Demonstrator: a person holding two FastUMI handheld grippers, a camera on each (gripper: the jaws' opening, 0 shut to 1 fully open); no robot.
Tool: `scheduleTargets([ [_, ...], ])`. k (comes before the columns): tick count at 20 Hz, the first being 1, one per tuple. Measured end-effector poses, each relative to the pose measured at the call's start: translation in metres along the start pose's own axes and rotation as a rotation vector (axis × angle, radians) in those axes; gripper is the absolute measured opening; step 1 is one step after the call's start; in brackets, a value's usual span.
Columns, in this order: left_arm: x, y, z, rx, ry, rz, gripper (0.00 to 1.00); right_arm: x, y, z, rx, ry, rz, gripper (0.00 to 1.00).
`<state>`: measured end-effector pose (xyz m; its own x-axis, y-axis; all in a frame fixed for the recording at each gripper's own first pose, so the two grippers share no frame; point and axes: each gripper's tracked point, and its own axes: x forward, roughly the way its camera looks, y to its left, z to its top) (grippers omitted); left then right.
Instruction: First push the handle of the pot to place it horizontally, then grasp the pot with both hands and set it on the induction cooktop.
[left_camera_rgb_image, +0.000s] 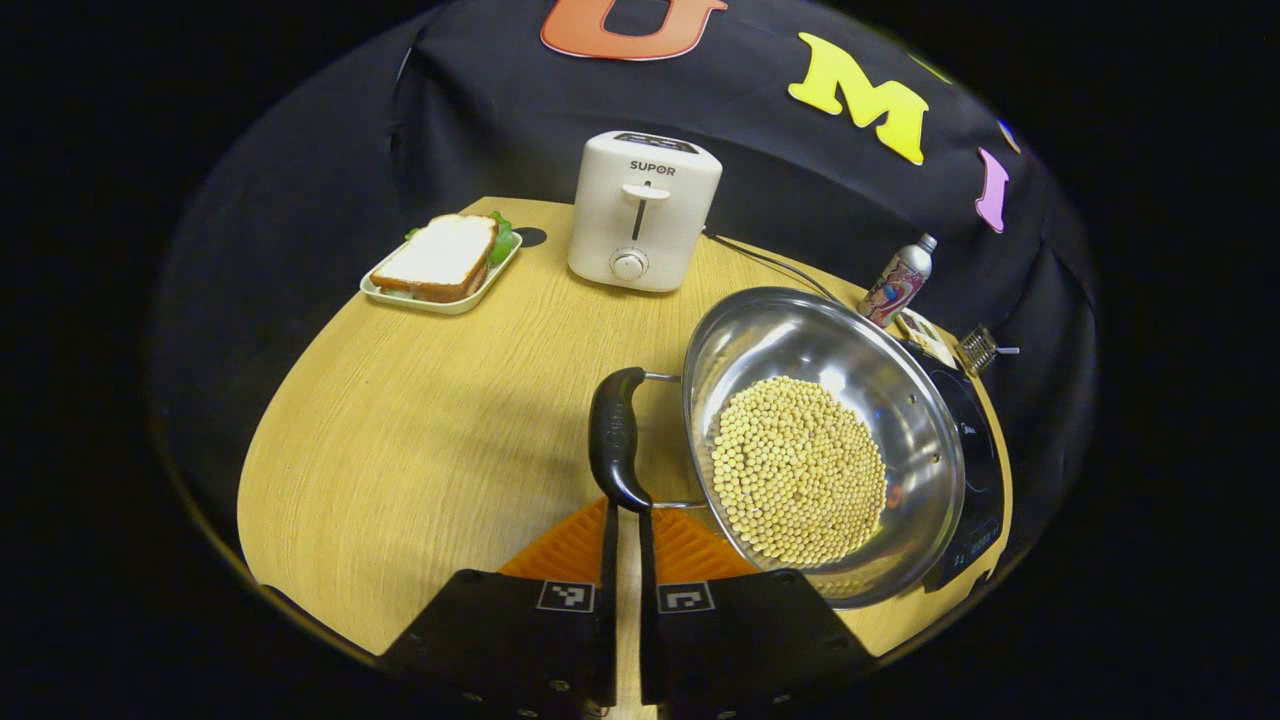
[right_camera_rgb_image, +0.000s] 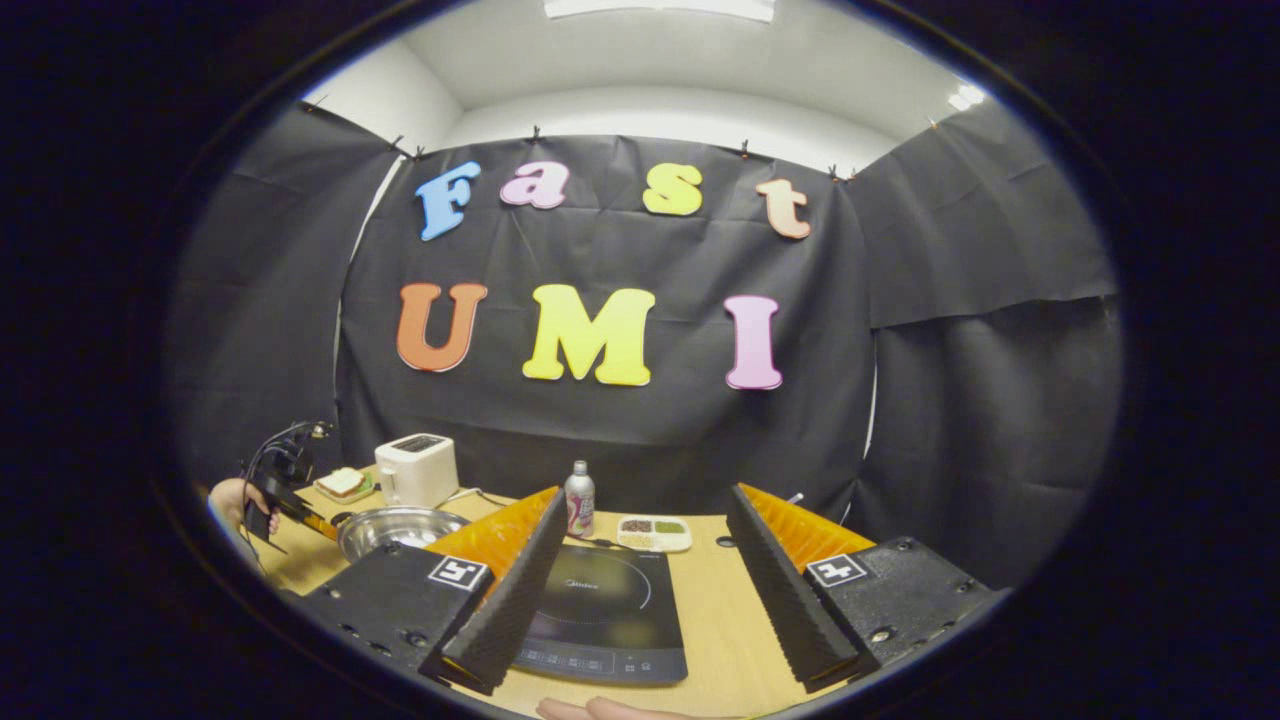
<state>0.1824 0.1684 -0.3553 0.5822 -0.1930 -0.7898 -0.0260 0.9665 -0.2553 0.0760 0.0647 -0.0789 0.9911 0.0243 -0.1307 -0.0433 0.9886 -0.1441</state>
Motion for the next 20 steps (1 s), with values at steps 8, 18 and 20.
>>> scheduleTargets([
  [8, -0.030, 0.020, 0.014, 0.036, -0.116, 0.062, 0.33, 0.020, 0.024, -0.017, 0.009, 0.060, 0.009, 0.96],
  [18, -0.115, -0.029, 0.068, 0.104, -0.383, 0.081, 0.96, 0.073, 0.079, -0.040, 0.003, 0.179, 0.041, 0.96],
  [20, -0.119, -0.037, 0.074, 0.123, -0.427, 0.082, 0.96, 0.090, 0.094, -0.054, 0.003, 0.218, 0.055, 0.96],
])
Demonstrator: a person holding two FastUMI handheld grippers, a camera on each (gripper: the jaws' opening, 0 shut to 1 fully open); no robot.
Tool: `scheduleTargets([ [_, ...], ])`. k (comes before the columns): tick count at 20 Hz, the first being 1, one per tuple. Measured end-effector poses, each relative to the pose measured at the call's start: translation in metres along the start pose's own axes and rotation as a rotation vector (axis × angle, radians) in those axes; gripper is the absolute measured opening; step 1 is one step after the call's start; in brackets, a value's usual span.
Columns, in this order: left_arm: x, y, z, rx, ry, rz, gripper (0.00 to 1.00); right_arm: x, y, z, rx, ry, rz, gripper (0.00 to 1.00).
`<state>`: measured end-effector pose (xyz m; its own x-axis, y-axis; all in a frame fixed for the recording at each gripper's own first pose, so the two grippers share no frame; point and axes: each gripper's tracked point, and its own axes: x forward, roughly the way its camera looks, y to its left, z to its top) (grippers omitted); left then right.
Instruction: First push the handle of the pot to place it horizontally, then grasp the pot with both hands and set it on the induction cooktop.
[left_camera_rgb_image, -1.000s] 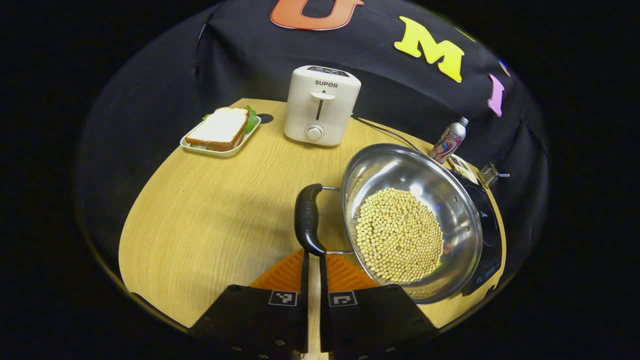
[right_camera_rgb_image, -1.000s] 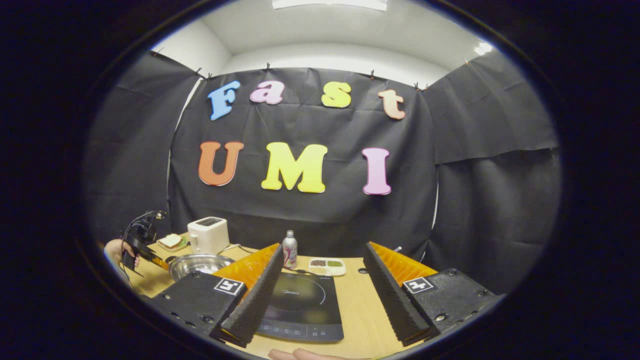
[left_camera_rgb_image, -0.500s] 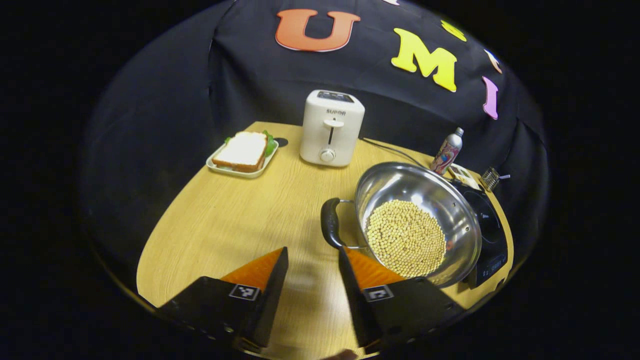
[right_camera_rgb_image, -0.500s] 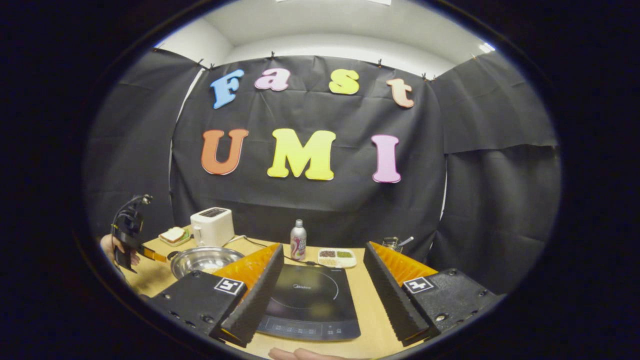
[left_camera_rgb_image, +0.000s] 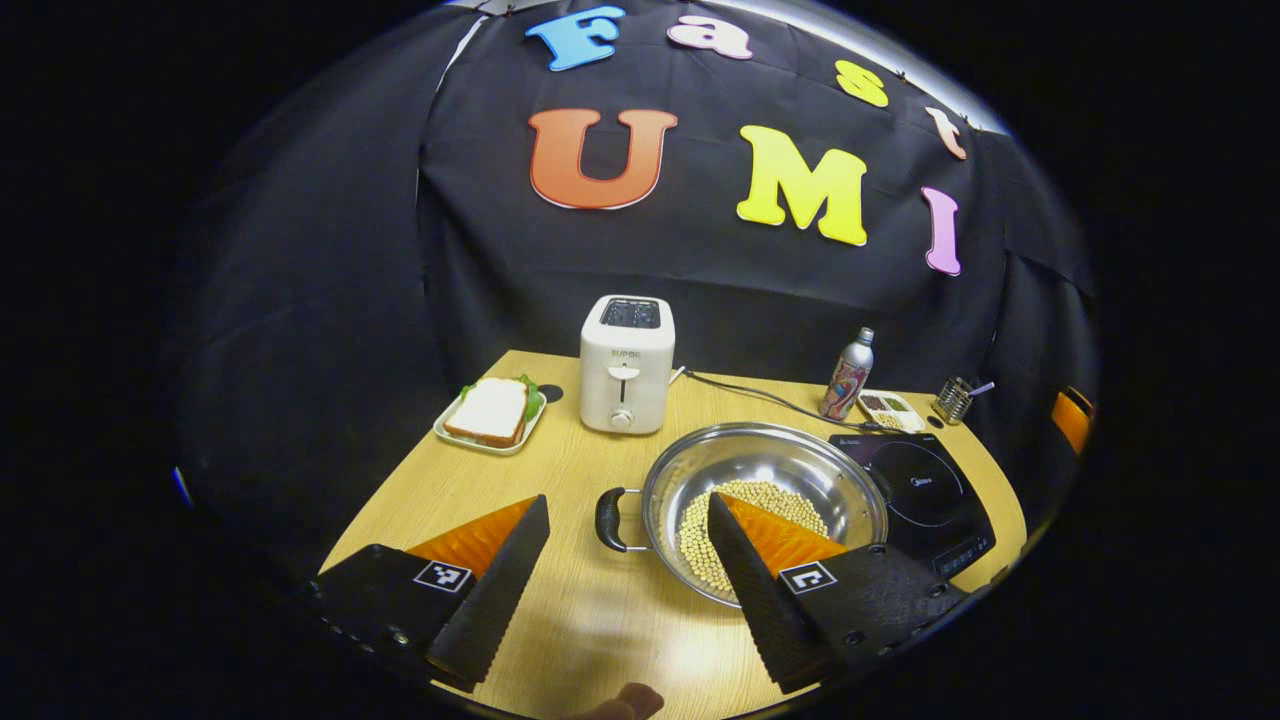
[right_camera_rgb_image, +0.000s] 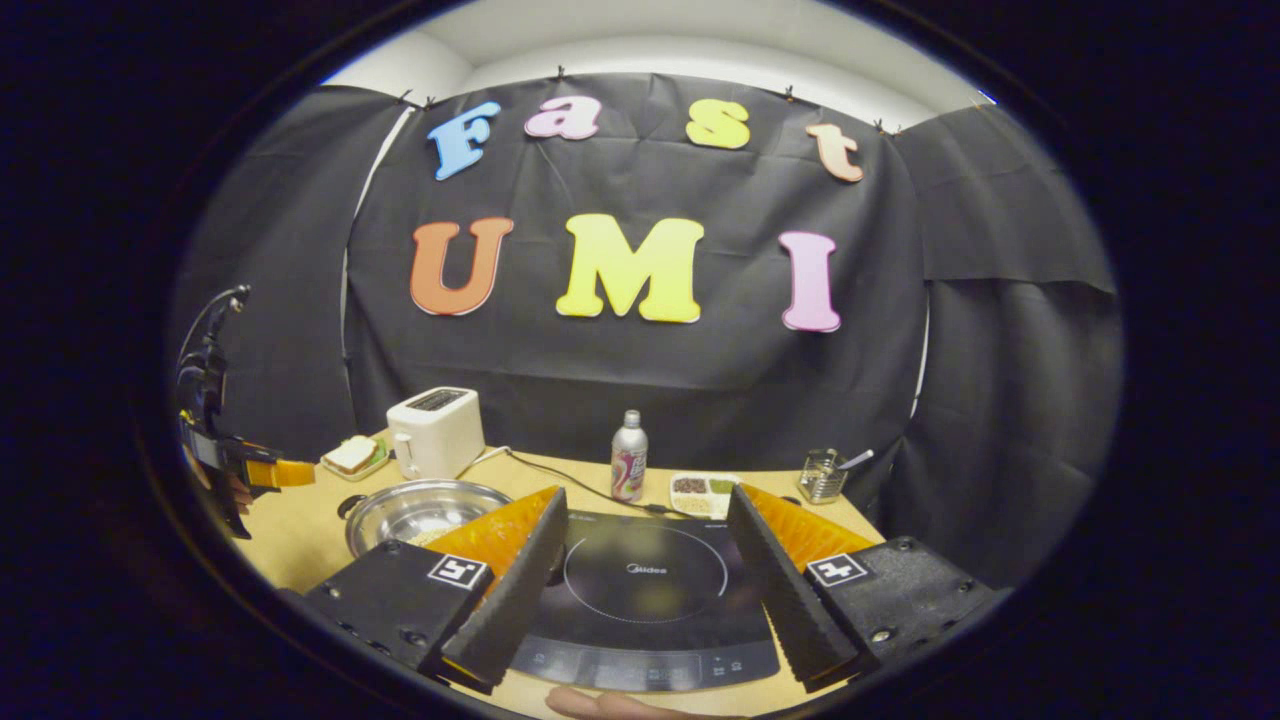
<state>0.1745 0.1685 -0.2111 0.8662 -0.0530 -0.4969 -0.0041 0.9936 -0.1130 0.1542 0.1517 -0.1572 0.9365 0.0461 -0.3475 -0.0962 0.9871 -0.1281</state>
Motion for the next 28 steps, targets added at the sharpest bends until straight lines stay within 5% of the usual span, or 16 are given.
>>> scheduleTargets([
  [12, 0.068, 0.004, -0.034, 0.035, 0.108, 0.017, 0.96, 0.117, 0.075, -0.086, 0.011, 0.304, 0.095, 0.97],
  [24, 0.130, 0.010, -0.084, 0.043, 0.266, -0.004, 0.96, 0.168, 0.107, -0.154, 0.042, 0.479, 0.123, 0.97],
  [28, 0.139, 0.011, -0.089, 0.031, 0.282, -0.007, 0.70, 0.175, 0.111, -0.162, 0.071, 0.490, 0.120, 0.90],
])
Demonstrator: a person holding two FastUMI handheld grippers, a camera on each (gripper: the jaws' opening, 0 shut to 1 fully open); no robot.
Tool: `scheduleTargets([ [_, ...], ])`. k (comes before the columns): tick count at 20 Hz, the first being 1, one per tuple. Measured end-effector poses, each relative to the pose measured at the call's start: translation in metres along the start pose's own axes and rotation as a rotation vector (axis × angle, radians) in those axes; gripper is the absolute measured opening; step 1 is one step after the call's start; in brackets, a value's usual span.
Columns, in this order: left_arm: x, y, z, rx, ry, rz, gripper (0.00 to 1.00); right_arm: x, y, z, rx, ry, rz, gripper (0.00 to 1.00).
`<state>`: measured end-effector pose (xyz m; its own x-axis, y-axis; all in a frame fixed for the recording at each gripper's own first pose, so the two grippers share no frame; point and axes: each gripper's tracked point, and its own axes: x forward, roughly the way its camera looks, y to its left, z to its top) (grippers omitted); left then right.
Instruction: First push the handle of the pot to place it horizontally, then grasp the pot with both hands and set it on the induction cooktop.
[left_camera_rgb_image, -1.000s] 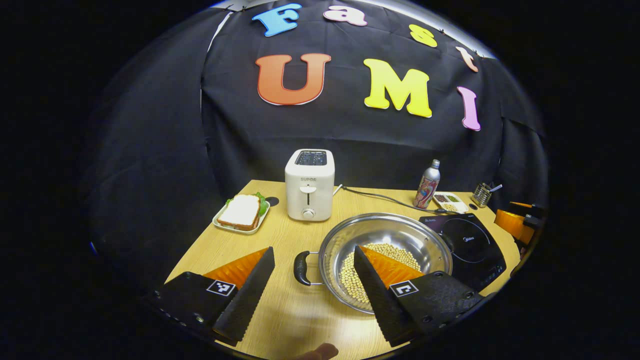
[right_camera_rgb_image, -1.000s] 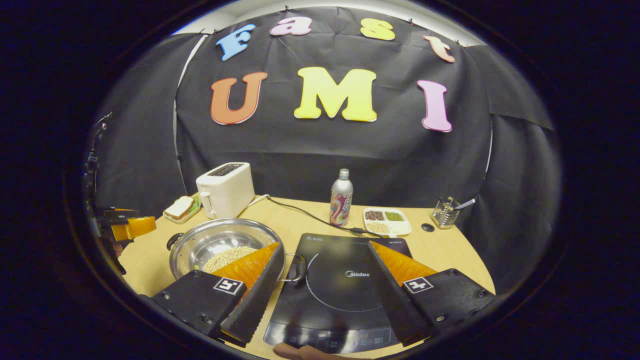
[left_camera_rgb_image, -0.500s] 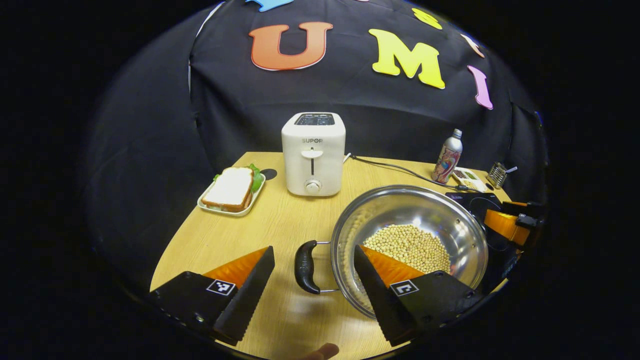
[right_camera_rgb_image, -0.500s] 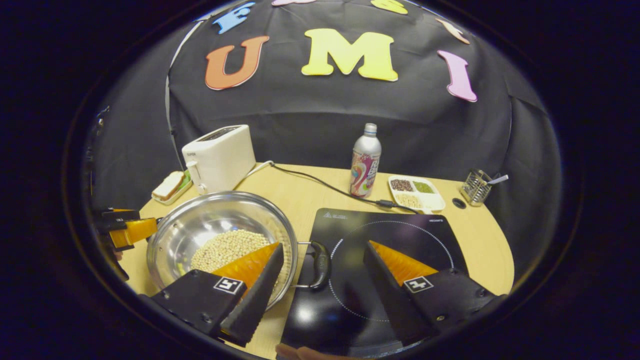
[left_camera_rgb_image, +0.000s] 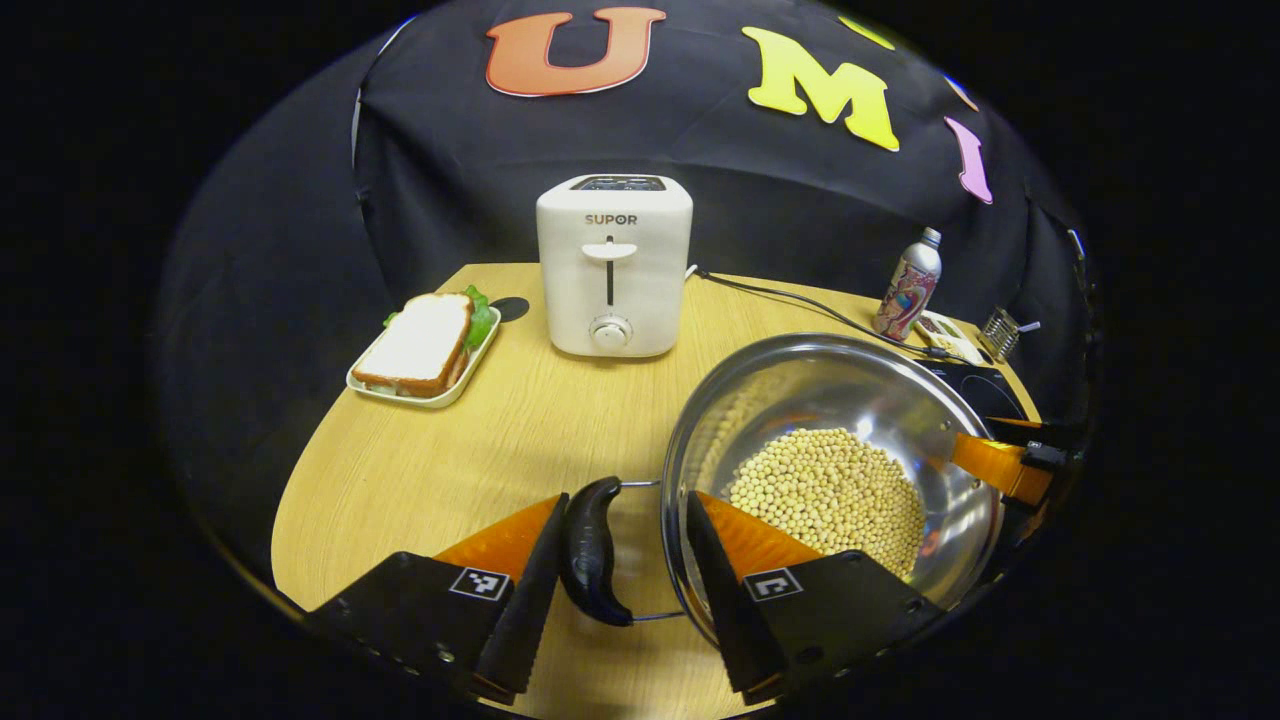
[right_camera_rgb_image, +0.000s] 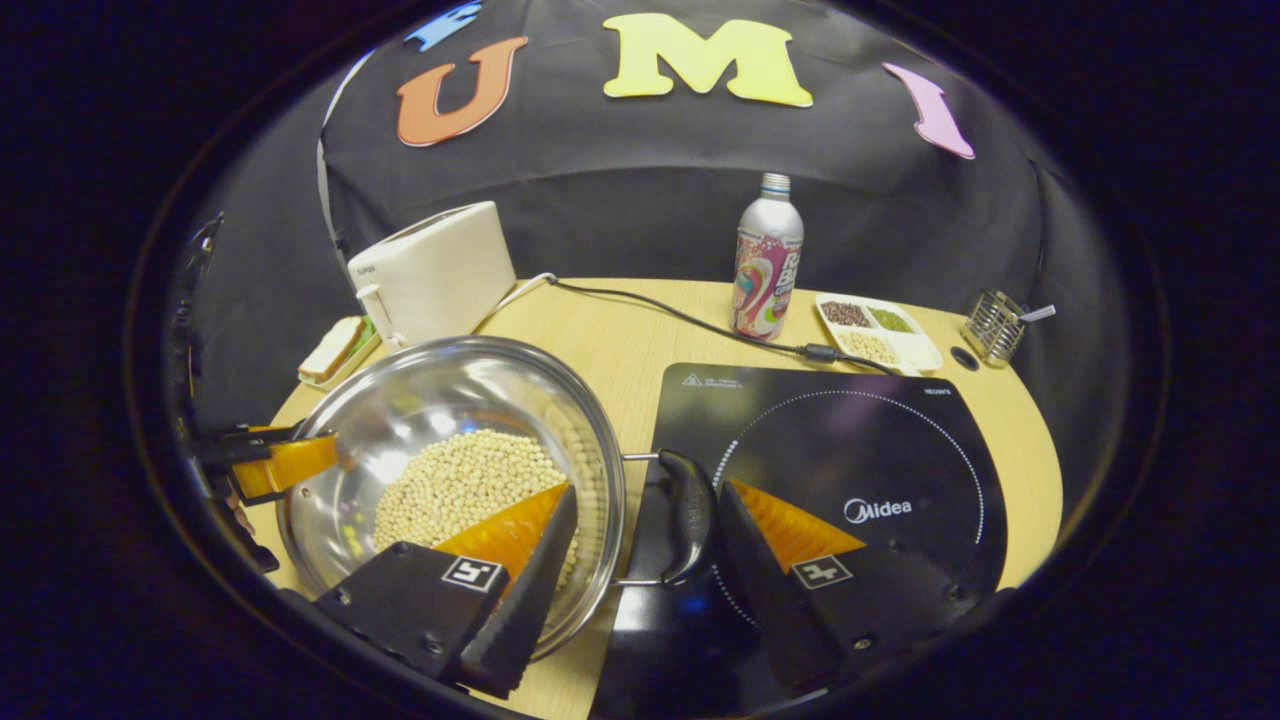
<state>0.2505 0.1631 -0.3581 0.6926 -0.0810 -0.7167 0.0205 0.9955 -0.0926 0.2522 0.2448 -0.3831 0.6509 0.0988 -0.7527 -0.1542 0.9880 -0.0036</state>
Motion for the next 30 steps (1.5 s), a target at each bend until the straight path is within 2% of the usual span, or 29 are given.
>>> scheduleTargets([
  [1, 0.003, 0.000, 0.000, -0.002, -0.005, 0.000, 0.65, 0.001, -0.001, 0.001, -0.005, -0.029, -0.017, 0.82],
  [2, 0.001, -0.001, -0.001, -0.002, -0.004, 0.001, 0.64, 0.000, -0.005, 0.001, -0.033, -0.031, -0.023, 0.77],
  [3, 0.003, -0.001, -0.002, 0.005, -0.002, 0.001, 0.63, 0.001, -0.004, 0.000, -0.046, -0.039, -0.021, 0.66],
  [6, 0.001, -0.001, -0.001, 0.034, 0.009, 0.009, 0.60, 0.004, -0.003, -0.001, -0.059, -0.046, 0.003, 0.65],
  [7, 0.001, -0.001, 0.001, 0.038, 0.006, 0.010, 0.51, 0.002, -0.003, 0.000, -0.057, -0.050, 0.006, 0.63],
  [8, -0.001, -0.001, -0.001, 0.032, 0.016, 0.011, 0.61, 0.000, -0.004, 0.000, -0.057, -0.046, 0.008, 0.62],
  [10, -0.002, -0.001, -0.003, 0.031, 0.033, 0.014, 0.61, 0.000, -0.003, -0.002, -0.069, -0.029, 0.004, 0.58],
  [11, -0.004, -0.001, -0.005, 0.039, 0.041, 0.018, 0.51, -0.002, -0.002, -0.003, -0.073, -0.020, 0.006, 0.58],
  [13, -0.013, -0.002, -0.007, 0.022, 0.051, 0.016, 0.66, -0.009, 0.000, -0.007, -0.076, -0.003, 0.018, 0.58],
  [14, -0.019, 0.001, -0.009, 0.020, 0.055, 0.017, 0.65, -0.014, 0.002, -0.007, -0.070, -0.003, 0.032, 0.57],
  [15, -0.024, 0.001, -0.008, 0.024, 0.053, 0.020, 0.55, -0.017, 0.003, -0.006, -0.072, -0.002, 0.039, 0.57],
  [22, -0.072, -0.015, 0.021, 0.023, -0.001, 0.028, 0.55, -0.069, -0.007, 0.023, -0.071, -0.058, 0.071, 0.56],
  [25, -0.092, -0.035, 0.040, 0.032, -0.031, 0.025, 0.55, -0.091, -0.024, 0.042, -0.057, -0.088, 0.073, 0.58],
  [30, -0.120, -0.076, 0.071, 0.055, -0.069, 0.011, 0.55, -0.131, -0.062, 0.068, -0.050, -0.122, 0.062, 0.55],
])
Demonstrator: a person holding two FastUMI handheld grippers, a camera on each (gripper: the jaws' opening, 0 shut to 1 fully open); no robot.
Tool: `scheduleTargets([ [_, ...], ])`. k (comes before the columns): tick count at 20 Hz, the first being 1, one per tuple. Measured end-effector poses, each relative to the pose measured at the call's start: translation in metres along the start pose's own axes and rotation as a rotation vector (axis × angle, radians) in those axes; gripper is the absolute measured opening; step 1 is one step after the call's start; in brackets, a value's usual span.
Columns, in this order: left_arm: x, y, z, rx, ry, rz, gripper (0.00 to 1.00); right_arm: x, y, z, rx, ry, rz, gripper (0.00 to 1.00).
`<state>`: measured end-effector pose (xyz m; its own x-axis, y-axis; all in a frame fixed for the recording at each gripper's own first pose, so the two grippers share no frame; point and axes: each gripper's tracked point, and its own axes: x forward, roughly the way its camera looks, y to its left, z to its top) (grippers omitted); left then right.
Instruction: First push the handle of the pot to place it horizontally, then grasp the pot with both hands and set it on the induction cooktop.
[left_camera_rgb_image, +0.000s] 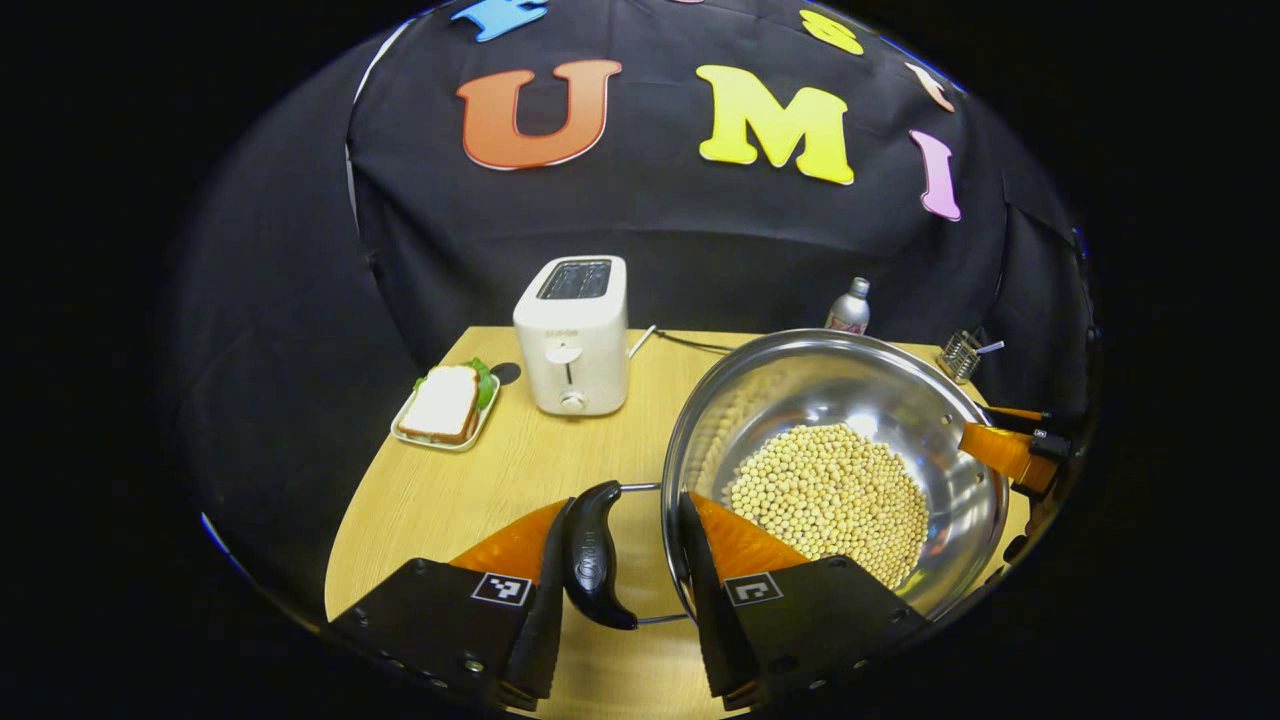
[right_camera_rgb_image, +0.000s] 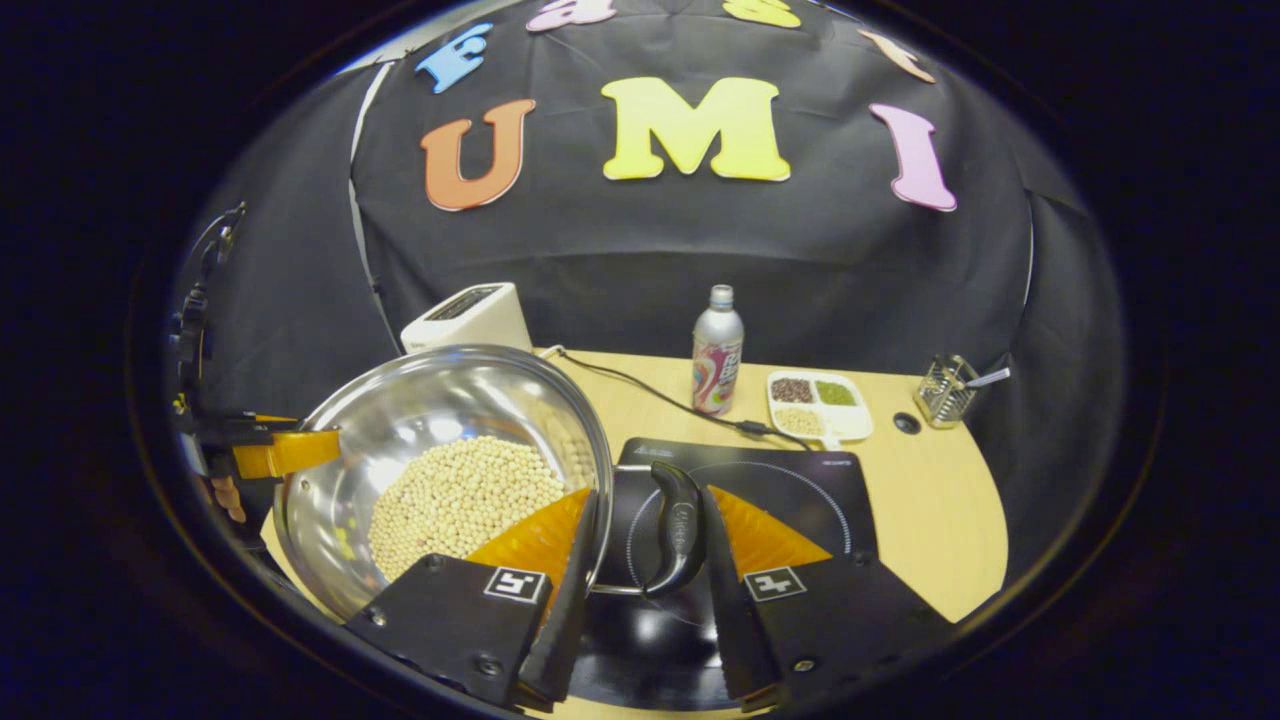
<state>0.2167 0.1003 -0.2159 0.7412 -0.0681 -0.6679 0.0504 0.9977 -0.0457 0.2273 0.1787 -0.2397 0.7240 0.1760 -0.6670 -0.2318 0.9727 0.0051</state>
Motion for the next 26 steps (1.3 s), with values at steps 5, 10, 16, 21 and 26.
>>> scheduleTargets([
  [5, -0.014, -0.058, 0.034, 0.042, -0.034, -0.046, 0.55, -0.035, -0.056, 0.026, 0.007, -0.023, -0.036, 0.55],
  [10, -0.016, -0.111, 0.054, 0.060, -0.058, -0.098, 0.55, -0.065, -0.111, 0.040, 0.048, -0.054, -0.089, 0.58],
  [16, -0.007, -0.160, 0.063, 0.090, -0.057, -0.130, 0.55, -0.073, -0.161, 0.040, 0.076, -0.054, -0.124, 0.58],
  [21, 0.020, -0.182, 0.058, 0.101, -0.030, -0.146, 0.55, -0.057, -0.186, 0.027, 0.105, -0.033, -0.144, 0.58],
  [26, 0.056, -0.194, 0.042, 0.111, 0.015, -0.157, 0.55, -0.023, -0.204, 0.003, 0.136, 0.013, -0.162, 0.55],
])
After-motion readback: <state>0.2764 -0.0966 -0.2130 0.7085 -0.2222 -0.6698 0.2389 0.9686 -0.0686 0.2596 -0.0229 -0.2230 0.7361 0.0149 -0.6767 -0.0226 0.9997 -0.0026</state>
